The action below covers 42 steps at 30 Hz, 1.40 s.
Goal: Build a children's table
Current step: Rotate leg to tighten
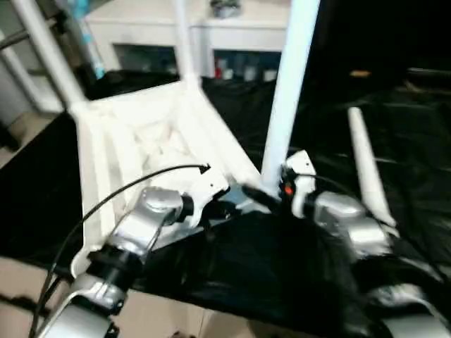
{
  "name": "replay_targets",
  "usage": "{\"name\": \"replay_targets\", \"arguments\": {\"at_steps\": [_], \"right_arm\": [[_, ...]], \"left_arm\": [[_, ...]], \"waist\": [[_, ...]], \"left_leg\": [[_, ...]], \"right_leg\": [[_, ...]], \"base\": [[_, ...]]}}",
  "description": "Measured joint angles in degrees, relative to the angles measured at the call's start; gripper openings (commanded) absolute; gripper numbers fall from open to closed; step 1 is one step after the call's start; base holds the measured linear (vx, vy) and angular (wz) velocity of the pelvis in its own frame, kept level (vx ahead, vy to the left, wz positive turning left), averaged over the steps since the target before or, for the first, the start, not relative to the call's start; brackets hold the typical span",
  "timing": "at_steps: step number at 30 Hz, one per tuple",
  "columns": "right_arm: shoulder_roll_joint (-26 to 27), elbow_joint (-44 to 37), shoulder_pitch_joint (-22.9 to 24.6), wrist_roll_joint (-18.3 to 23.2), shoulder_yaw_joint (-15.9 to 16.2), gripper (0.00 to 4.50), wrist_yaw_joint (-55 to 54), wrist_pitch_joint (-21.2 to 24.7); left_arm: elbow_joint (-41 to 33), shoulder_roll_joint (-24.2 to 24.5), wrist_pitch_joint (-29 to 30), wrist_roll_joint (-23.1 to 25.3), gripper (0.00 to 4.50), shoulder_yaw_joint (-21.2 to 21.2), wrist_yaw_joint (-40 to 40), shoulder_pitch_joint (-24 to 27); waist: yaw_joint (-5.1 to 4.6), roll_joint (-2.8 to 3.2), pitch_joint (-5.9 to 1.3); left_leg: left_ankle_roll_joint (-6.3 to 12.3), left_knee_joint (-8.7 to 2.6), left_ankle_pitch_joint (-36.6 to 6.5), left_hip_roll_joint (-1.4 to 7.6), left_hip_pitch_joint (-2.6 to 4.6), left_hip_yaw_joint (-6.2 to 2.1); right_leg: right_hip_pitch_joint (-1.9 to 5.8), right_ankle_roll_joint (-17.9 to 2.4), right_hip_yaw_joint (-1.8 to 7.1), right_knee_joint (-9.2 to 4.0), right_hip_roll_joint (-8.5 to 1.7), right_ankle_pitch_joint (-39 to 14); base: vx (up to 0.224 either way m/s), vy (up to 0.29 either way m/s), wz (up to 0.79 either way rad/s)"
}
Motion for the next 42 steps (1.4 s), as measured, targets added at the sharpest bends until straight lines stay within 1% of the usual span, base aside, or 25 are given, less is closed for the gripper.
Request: {"name": "replay_targets", "arguments": {"at_steps": [3, 8, 10, 13, 15, 17, 20, 23, 27, 28, 30, 31, 32, 34, 35, 38, 39, 40, 42], "right_arm": [[-2.06, -3.05, 0.81, 0.08, 1.77, 4.06, 4.11, 0.00], [-5.13, -6.10, 2.82, -0.18, 4.15, 4.06, 8.99, 0.63], [-5.42, -6.18, 3.11, -0.66, 4.61, 3.73, 9.28, 0.85], [-5.54, -6.16, 3.13, -1.98, 5.22, 3.67, 8.91, 0.66], [-5.66, -6.14, 3.17, -2.16, 5.60, 3.28, 8.64, 0.50], [-5.66, -6.13, 3.40, -2.27, 5.71, 3.26, 8.21, 0.47], [-5.35, -6.14, 3.42, -2.12, 5.66, 2.92, 8.00, 0.77], [-4.80, -6.08, 3.45, -2.07, 5.53, 2.82, 7.91, 0.87], [-3.04, -5.21, 4.05, -1.98, 4.13, 2.78, 6.09, 0.92], [-1.90, -4.25, 4.04, -1.99, 3.46, 2.78, 4.26, 0.84], [0.44, -2.20, 3.49, -2.02, 2.14, 2.77, -0.18, 0.73], [2.39, -0.02, 2.57, -2.07, 1.08, 2.77, -3.70, 0.58], [5.49, 3.69, 0.58, -2.37, -0.70, 2.77, -10.59, 0.46], [8.86, 8.35, -2.29, -3.20, -2.41, 2.77, -19.64, 0.44], [10.08, 9.97, -3.26, -3.48, -3.06, 2.77, -23.24, 0.40], [12.36, 13.03, -5.58, -4.47, -4.19, 2.77, -30.92, 0.30], [12.75, 13.35, -5.75, -4.73, -4.56, 2.77, -32.08, 0.06], [13.07, 13.71, -5.81, -5.20, -4.98, 3.12, -33.00, -0.39], [13.39, 13.97, -5.82, -5.68, -5.37, 3.50, -33.81, -0.92]], "left_arm": [[-1.06, 1.30, -0.26, -0.27, 0.00, -0.68, -2.67, 0.51], [-2.98, 3.65, -0.55, -1.28, 0.00, -1.79, -6.69, 2.05], [-3.04, 3.94, -0.91, -1.28, 0.00, -1.93, -7.15, 2.13], [-3.04, 4.30, -1.26, -1.26, 0.00, -2.04, -7.20, 2.17], [-3.04, 4.39, -1.35, -1.26, 0.00, -2.03, -7.25, 2.23], [-3.19, 4.52, -1.36, -1.26, 0.00, -2.03, -7.44, 2.34], [-3.27, 4.61, -1.37, -1.26, 0.00, -2.02, -7.54, 2.38], [-3.27, 4.61, -1.37, -1.25, 0.00, -1.97, -7.53, 2.37], [-3.08, 4.54, -1.21, -1.09, 0.00, -1.79, -6.67, 2.37], [-2.58, 4.14, -0.97, -1.02, 0.00, -1.44, -5.60, 2.33], [-1.45, 3.11, -0.42, -0.53, 0.00, -0.53, -3.34, 1.89], [-0.41, 1.78, 0.35, -0.36, 0.00, 0.26, -1.14, 1.64], [1.60, -0.50, 1.60, 0.66, 0.00, 1.23, 2.92, 0.35], [3.59, -3.26, 3.67, 1.23, 0.00, 1.93, 8.06, -1.35], [4.30, -4.84, 4.38, 1.41, 0.00, 2.39, 10.41, -1.60], [6.28, -8.66, 6.04, 1.90, 0.00, 2.95, 16.00, -2.83], [6.85, -9.41, 6.12, 1.94, 0.00, 3.00, 17.01, -3.17], [7.52, -10.02, 6.12, 2.10, 0.00, 3.02, 17.72, -3.55], [8.20, -10.71, 6.11, 2.25, 0.00, 3.02, 18.21, -4.03]], "waist": [[0.68, 0.01, 0.00], [0.82, 0.01, 0.01], [0.78, 0.01, 0.01], [0.60, 0.01, 0.00], [0.56, 0.01, 0.00], [0.57, 0.01, 0.00], [0.56, -0.05, 0.01], [0.57, -0.11, 0.01], [0.49, -0.42, 0.03], [0.41, -0.50, 0.00], [-0.12, -0.61, -0.02], [-0.58, -0.61, -0.04], [-1.34, -0.63, -0.02], [-2.57, -0.62, 0.00], [-2.98, -0.60, 0.00], [-3.88, -0.50, -0.04], [-3.94, -0.45, -0.07], [-3.89, -0.39, -0.08], [-3.81, -0.33, -0.06]], "left_leg": [[-0.03, 0.09, -0.01, 0.01, 0.04, 0.02], [-0.27, 0.21, -0.14, 0.04, 0.19, 0.13], [-0.27, 0.30, -0.14, 0.04, 0.17, 0.13], [-0.27, 0.37, -0.14, 0.04, 0.17, 0.13], [-0.27, 0.38, -0.14, 0.04, 0.17, 0.13], [-0.27, 0.37, -0.14, 0.04, 0.18, 0.12], [-0.27, 0.37, -0.14, 0.05, 0.18, 0.12], [-0.27, 0.41, -0.14, 0.06, 0.18, 0.12], [-0.27, 0.57, -0.14, 0.08, 0.22, 0.12], [-0.27, 0.57, -0.13, 0.09, 0.31, 0.12], [-0.27, 0.65, -0.13, 0.09, 0.37, 0.11], [-0.27, 0.69, -0.13, 0.09, 0.48, 0.11], [-0.28, 0.80, -0.13, 0.09, 0.61, 0.09], [-0.29, 0.80, -0.14, 0.03, 0.78, -0.03], [-0.29, 0.79, -0.14, 0.02, 0.93, -0.11], [-0.30, 0.80, -0.15, -0.08, 1.11, -0.30], [-0.29, 0.79, -0.15, -0.10, 1.13, -0.31], [-0.29, 0.79, -0.15, -0.11, 1.12, -0.32], [-0.29, 0.77, -0.15, -0.12, 1.09, -0.32]], "right_leg": [[0.03, 0.00, 0.03, 0.06, 0.00, 0.01], [0.27, 0.01, 0.19, 0.06, -0.01, 0.00], [0.29, 0.01, 0.22, 0.07, -0.01, 0.00], [0.32, 0.01, 0.23, 0.09, -0.01, 0.01], [0.32, 0.01, 0.23, 0.11, -0.01, 0.01], [0.32, 0.02, 0.22, 0.12, -0.01, 0.01], [0.32, 0.01, 0.20, 0.14, -0.01, 0.01], [0.32, 0.01, 0.21, 0.17, -0.01, 0.01], [0.33, 0.03, 0.22, 0.36, -0.01, 0.00], [0.38, 0.05, 0.22, 0.37, -0.01, -0.01], [0.40, 0.25, 0.24, 0.39, -0.01, -0.14], [0.49, 0.35, 0.25, 0.40, -0.01, -0.19], [0.52, 0.35, 0.24, 0.41, -0.01, -0.19], [0.62, 0.40, 0.15, 0.21, -0.05, -0.23], [0.76, 0.41, 0.07, 0.05, -0.04, -0.23], [0.91, 0.45, 0.00, -0.11, -0.05, -0.26], [0.95, 0.46, 0.00, -0.12, -0.05, -0.26], [0.96, 0.46, 0.01, -0.12, -0.05, -0.27], [0.96, 0.47, 0.01, -0.12, -0.05, -0.27]], "base": [[0.000, 0.000, 0.00], [0.000, 0.000, 0.00], [0.000, 0.000, 0.00], [0.000, 0.000, 0.00], [0.000, 0.000, 0.00], [0.000, 0.000, 0.00], [0.000, 0.000, 0.00], [0.000, 0.000, 0.00], [0.000, 0.000, 0.00], [0.000, 0.000, 0.00], [0.000, 0.000, 0.00], [0.000, 0.000, 0.00], [0.000, 0.000, 0.00], [-0.058, 0.018, -0.14], [0.000, 0.000, 0.00], [0.000, 0.000, 0.00], [0.000, 0.000, 0.00], [0.000, 0.000, 0.00], [0.000, 0.000, 0.00]]}}
